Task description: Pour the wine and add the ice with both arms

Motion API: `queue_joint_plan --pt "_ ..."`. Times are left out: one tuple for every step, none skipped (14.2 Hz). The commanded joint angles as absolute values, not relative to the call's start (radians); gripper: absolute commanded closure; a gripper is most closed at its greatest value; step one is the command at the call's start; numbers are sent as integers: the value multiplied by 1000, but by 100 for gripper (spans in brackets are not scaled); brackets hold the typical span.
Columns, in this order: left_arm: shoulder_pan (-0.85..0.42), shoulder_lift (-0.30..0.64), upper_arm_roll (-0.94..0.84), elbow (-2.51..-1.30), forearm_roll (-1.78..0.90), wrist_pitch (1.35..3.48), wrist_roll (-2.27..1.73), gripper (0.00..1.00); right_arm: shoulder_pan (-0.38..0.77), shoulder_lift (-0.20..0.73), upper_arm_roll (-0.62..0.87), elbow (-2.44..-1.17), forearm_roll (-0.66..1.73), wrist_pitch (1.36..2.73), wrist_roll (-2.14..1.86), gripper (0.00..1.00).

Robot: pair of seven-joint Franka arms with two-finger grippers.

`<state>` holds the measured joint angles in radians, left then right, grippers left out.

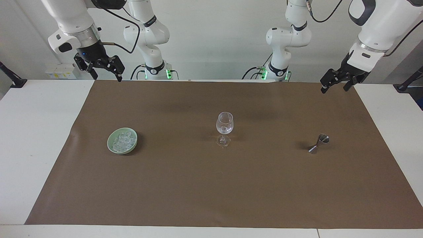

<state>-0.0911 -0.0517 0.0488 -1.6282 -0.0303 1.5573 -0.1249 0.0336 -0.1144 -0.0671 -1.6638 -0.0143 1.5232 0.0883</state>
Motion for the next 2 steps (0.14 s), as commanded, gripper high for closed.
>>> queue_joint_plan --pt "-83 -80 44 -1660 -37 1566 -126 0 29 -150 -66 -1712 -25 1559 63 0" --pt "-83 -80 44 -1660 -37 1566 -126 0 29 -150 -66 -1712 -23 1559 66 0"
